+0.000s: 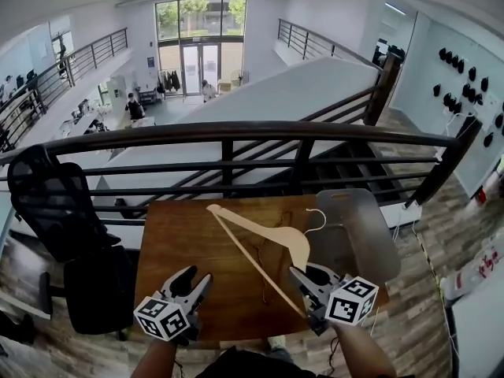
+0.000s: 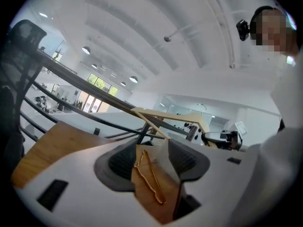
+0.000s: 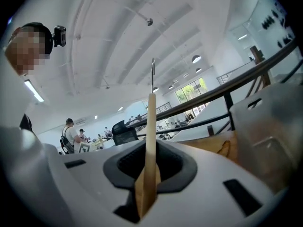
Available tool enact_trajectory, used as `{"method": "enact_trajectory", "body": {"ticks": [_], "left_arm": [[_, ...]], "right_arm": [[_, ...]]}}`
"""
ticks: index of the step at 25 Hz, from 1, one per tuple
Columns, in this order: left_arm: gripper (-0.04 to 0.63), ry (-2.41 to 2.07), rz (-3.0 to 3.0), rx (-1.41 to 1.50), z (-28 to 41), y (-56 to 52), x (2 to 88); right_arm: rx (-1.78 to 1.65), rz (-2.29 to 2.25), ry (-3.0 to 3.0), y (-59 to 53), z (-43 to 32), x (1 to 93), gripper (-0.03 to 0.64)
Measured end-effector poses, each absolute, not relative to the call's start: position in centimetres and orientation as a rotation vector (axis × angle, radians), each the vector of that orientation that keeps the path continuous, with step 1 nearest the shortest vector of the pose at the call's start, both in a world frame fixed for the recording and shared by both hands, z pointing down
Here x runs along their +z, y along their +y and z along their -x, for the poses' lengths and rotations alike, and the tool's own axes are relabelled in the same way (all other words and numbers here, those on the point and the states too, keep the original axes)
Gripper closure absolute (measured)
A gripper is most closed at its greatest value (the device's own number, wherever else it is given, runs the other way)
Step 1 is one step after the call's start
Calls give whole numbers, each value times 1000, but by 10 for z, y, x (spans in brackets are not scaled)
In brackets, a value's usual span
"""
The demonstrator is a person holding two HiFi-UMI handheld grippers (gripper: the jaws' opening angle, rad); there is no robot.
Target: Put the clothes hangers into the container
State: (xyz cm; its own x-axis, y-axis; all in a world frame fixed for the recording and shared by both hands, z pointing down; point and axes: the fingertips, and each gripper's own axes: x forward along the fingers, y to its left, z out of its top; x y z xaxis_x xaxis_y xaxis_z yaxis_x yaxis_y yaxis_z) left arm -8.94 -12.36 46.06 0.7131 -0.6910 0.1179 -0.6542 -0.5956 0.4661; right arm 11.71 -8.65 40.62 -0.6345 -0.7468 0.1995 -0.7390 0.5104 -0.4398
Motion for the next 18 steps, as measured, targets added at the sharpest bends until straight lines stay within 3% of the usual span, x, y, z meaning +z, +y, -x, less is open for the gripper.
{"method": "enact_trajectory", "body": {"ticks": [10,18], "left_arm": [[377,-869,-2459,-98,-20,-141,462],[377,-765,-2486,-39,-72,-147,469]], "right_arm": [[-691,1700,2559,-82,-293,365,572],[-679,1989,2527,-75,-371,369,572]]}}
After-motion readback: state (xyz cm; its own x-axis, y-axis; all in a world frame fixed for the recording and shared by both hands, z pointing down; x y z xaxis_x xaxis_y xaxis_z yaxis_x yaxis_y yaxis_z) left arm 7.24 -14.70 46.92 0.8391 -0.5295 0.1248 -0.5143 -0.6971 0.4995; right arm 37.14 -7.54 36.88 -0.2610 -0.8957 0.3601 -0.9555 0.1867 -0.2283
